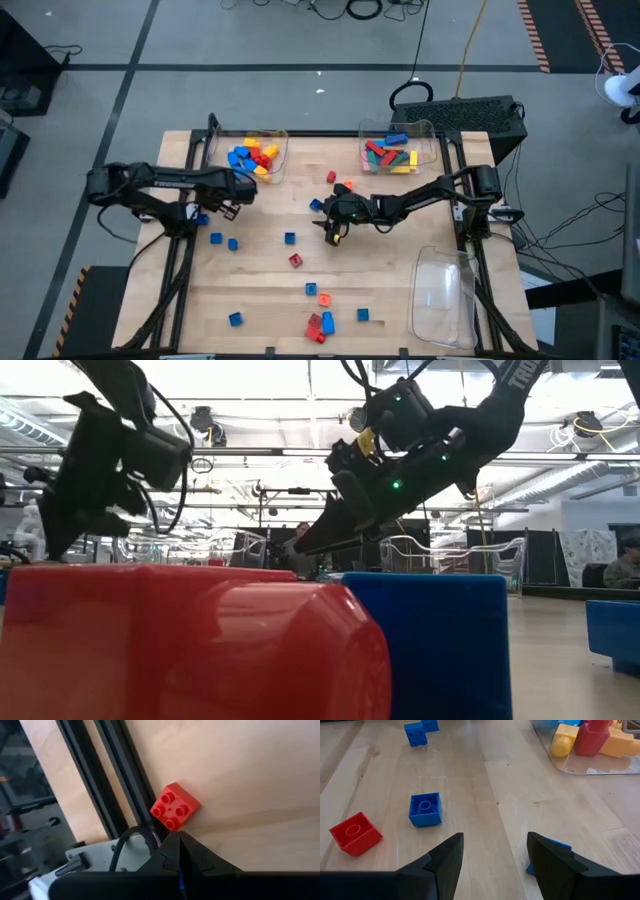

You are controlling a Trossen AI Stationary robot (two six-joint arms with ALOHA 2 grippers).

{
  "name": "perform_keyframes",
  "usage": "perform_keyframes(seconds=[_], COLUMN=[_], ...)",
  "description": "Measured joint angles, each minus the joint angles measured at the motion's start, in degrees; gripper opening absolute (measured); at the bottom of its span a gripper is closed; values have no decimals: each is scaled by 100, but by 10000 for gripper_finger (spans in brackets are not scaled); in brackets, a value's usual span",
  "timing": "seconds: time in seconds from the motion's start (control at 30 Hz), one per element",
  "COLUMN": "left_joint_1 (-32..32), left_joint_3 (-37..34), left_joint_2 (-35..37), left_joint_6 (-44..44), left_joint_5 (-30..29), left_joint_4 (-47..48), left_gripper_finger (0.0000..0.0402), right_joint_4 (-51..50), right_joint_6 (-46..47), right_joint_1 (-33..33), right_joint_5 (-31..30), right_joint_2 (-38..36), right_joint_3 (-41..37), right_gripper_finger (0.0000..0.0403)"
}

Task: Sort blocks by size
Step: Move the game pieces to the center of the table

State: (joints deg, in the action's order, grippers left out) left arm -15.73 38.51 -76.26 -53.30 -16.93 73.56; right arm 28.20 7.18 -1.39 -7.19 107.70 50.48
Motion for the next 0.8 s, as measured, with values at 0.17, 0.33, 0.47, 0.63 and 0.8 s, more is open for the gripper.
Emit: perform_keyframes(seconds=[0.17,0.33,0.47,0.63,0.8], left_joint_1=[-6,-169,-370,-487,-448], left_joint_3=[-6,-73,-250,-325,-330], left_joint_2=[-488,-844,-1051,-1221,-1219], left_joint_6=[-4,3,107,278,436], left_joint_5=[-67,-188,-190,-221,-96], left_joint_4=[-9,-113,-360,-514,-611], left_gripper_finger=[2,2,2,2,4], right_joint_4=[16,-5,-12,-19,-19], right_joint_6=[9,9,9,6,-25], right_joint_1=[2,2,4,4,4], right_joint_5=[-1,-1,-1,-1,-1], right_joint_2=[0,0,0,0,0], right_joint_3=[0,0,0,0,0], right_gripper_finger=[208,208,208,208,208])
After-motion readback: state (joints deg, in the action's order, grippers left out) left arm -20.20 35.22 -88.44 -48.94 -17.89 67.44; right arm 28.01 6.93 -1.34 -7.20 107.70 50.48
